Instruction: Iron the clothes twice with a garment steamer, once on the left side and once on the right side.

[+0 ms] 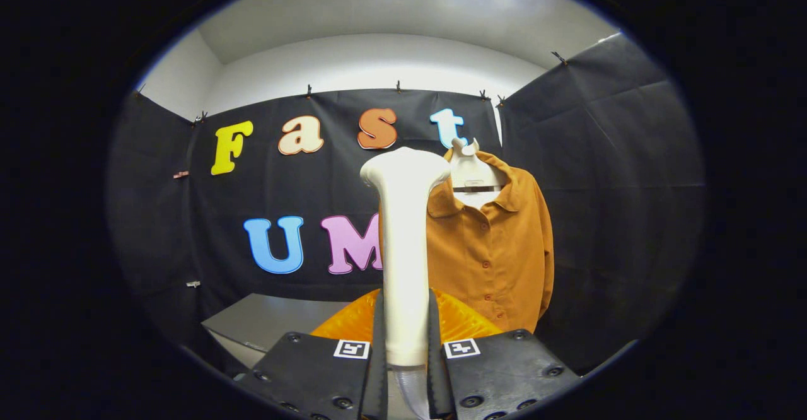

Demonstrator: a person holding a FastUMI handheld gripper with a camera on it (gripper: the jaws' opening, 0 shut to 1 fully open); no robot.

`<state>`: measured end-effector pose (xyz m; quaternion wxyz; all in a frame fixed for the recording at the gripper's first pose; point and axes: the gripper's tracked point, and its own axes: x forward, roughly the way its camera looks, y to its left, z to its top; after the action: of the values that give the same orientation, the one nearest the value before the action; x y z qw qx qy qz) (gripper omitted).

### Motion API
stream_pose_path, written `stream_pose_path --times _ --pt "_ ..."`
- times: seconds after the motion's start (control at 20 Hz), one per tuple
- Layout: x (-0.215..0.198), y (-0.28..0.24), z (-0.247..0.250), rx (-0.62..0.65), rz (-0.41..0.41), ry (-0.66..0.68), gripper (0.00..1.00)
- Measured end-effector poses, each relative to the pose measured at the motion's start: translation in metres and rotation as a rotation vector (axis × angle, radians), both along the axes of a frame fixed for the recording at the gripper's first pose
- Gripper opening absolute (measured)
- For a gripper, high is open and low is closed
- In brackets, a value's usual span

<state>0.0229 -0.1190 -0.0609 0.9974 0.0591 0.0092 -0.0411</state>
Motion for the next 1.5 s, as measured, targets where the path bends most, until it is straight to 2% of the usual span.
stream_pose_path --times 0.6,0.9,1.5 --pt "-0.018 0.084 0.024 -0.013 0.06 -0.02 0.28" --pt "-0.016 0.09 0.024 -0.035 0.074 -0.019 0.28" --pt "-0.028 0.081 0.029 -0.041 0.053 -0.014 0.28"
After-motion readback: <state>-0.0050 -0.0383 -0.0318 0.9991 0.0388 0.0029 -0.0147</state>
